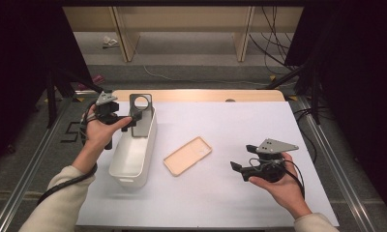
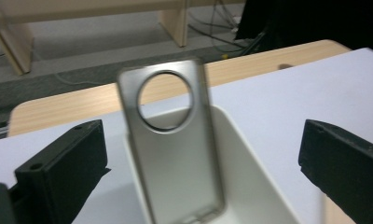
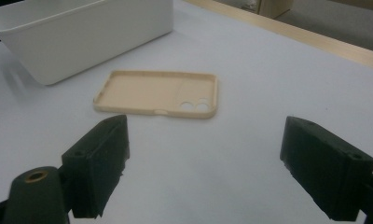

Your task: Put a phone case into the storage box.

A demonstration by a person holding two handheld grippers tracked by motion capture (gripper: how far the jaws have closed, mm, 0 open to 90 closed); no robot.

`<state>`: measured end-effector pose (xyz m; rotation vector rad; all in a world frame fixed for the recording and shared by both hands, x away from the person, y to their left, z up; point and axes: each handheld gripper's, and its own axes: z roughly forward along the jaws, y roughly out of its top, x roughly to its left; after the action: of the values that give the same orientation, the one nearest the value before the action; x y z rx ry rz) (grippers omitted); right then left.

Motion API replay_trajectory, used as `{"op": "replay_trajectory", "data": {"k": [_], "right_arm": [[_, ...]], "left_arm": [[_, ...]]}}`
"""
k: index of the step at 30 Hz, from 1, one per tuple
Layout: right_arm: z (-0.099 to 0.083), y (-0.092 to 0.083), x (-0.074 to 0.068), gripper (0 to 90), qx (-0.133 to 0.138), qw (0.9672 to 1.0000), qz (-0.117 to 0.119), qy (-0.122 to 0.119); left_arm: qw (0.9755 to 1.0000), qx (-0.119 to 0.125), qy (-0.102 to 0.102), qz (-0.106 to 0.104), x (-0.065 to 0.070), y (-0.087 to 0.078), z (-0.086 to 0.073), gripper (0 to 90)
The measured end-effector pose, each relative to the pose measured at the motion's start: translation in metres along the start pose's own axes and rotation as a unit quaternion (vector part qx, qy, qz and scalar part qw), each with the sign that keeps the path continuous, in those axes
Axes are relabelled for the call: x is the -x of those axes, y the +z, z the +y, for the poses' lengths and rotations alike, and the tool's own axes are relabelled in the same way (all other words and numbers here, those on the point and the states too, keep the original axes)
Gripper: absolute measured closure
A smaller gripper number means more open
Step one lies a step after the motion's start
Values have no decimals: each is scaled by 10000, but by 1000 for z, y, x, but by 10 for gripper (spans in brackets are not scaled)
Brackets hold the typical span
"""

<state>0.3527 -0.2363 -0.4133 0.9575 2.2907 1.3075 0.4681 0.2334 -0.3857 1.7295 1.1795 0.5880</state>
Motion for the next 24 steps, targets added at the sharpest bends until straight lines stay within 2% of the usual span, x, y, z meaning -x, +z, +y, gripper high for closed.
{"op": "replay_trajectory", "data": {"k": [1,5,7,11,12,13,17,18,19,24], "right_arm": [[0,0,0,163,-7,10000,0,-9],[0,1,0,163,6,10000,4,0],[0,1,-1,163,13,10000,5,5],[1,2,-1,163,17,10000,11,17],[1,2,-1,163,10,10000,15,0],[1,2,-1,163,17,10000,22,-8],[2,3,-1,163,12,10000,47,-18],[2,4,-1,163,3,10000,51,-14],[2,4,-2,163,-8,10000,50,-9],[2,6,-3,163,-7,10000,59,-2]], "left_arm": [[9999,76,38,-101,8,-9,-6,3],[9994,203,40,-294,19,-21,-14,7],[9984,316,67,-456,31,-31,-26,7],[9975,343,141,-609,42,-40,-38,1],[9966,387,219,-698,49,-46,-47,1],[9966,387,219,-698,49,-46,-47,0],[9945,459,293,-891,67,-58,-65,0],[9945,459,293,-891,67,-58,-65,0],[9938,444,400,-940,73,-60,-71,0],[9931,388,572,-948,79,-61,-76,0]]}}
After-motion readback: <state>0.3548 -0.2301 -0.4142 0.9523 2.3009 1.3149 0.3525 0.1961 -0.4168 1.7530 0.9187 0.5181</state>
